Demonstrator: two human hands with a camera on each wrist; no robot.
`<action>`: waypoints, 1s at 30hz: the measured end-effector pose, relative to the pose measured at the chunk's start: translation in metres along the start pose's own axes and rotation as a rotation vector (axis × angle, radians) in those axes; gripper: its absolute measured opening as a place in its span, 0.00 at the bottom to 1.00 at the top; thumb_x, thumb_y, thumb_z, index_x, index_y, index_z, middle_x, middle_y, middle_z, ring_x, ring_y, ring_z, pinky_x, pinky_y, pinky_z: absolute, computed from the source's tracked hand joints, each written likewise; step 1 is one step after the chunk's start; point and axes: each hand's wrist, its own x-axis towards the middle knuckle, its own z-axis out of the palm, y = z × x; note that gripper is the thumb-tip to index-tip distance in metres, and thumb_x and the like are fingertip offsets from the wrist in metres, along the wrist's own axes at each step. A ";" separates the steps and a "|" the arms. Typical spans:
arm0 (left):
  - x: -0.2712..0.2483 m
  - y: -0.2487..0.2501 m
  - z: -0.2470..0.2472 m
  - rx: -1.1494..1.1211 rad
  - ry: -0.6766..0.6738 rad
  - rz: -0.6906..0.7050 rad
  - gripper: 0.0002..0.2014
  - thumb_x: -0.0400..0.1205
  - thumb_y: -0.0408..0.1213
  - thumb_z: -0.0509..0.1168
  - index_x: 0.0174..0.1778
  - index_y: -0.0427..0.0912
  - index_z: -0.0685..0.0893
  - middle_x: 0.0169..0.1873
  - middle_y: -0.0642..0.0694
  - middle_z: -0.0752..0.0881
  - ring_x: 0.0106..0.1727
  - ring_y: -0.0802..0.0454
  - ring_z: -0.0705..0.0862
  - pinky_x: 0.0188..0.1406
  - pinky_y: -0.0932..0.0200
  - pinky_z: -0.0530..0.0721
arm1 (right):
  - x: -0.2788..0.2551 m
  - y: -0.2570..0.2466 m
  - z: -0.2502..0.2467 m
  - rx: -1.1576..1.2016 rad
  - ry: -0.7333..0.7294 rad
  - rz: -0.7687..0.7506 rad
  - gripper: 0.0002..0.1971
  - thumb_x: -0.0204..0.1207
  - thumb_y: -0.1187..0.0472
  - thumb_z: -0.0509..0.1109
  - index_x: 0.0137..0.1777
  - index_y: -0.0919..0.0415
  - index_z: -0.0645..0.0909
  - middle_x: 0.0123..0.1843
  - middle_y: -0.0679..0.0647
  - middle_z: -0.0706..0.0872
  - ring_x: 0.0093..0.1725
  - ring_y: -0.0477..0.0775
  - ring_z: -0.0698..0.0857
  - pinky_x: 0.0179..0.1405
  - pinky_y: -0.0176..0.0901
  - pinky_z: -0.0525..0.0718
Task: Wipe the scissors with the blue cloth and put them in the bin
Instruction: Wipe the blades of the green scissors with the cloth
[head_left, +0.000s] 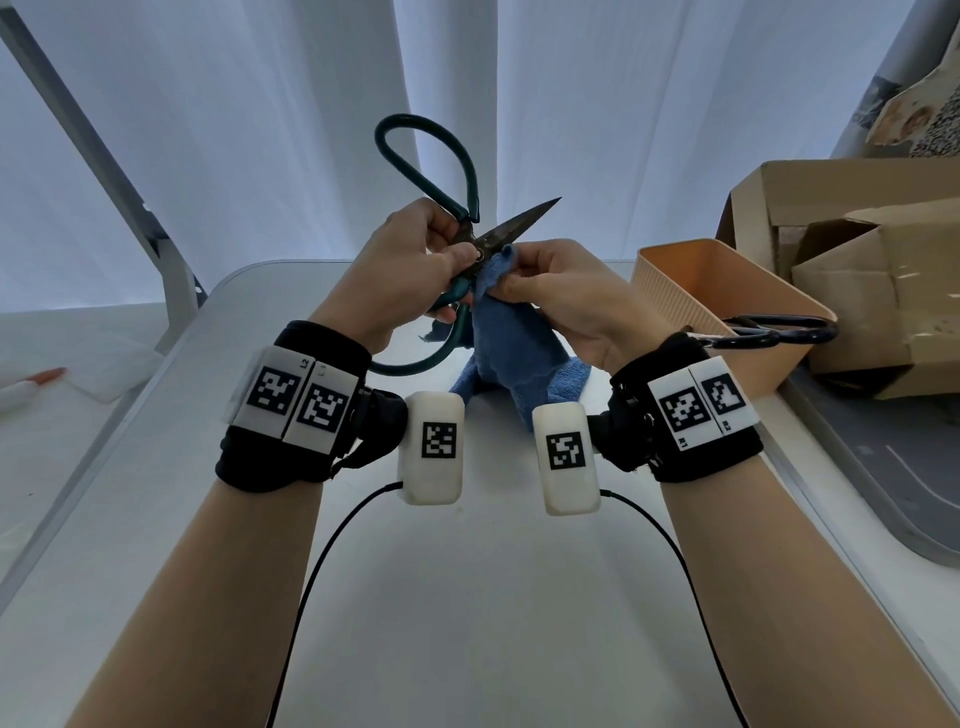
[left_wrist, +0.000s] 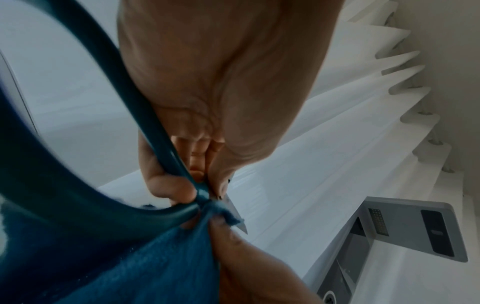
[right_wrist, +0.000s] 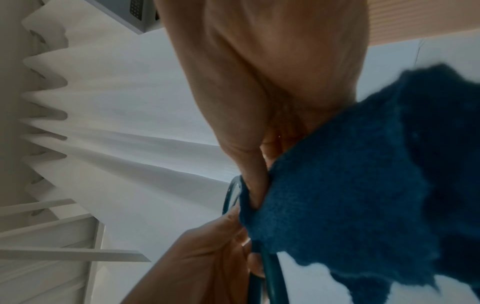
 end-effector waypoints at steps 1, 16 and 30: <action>0.000 0.001 0.000 -0.001 0.002 0.001 0.08 0.86 0.33 0.66 0.59 0.36 0.79 0.49 0.40 0.82 0.35 0.53 0.85 0.24 0.62 0.84 | 0.000 0.000 0.001 -0.004 0.018 0.005 0.04 0.80 0.67 0.72 0.50 0.68 0.87 0.51 0.64 0.91 0.51 0.59 0.90 0.63 0.58 0.87; 0.000 0.000 0.002 0.033 0.013 0.011 0.05 0.86 0.34 0.66 0.56 0.40 0.78 0.51 0.42 0.82 0.40 0.51 0.84 0.24 0.63 0.84 | 0.000 -0.001 0.003 -0.057 0.013 0.011 0.08 0.82 0.66 0.70 0.56 0.69 0.86 0.53 0.63 0.90 0.53 0.58 0.90 0.64 0.55 0.85; 0.000 0.000 -0.002 0.008 -0.003 -0.006 0.05 0.86 0.33 0.65 0.56 0.40 0.79 0.51 0.40 0.82 0.37 0.53 0.84 0.24 0.63 0.83 | 0.000 0.000 0.003 -0.031 0.048 0.009 0.13 0.79 0.64 0.74 0.57 0.75 0.85 0.56 0.69 0.90 0.48 0.55 0.89 0.55 0.49 0.89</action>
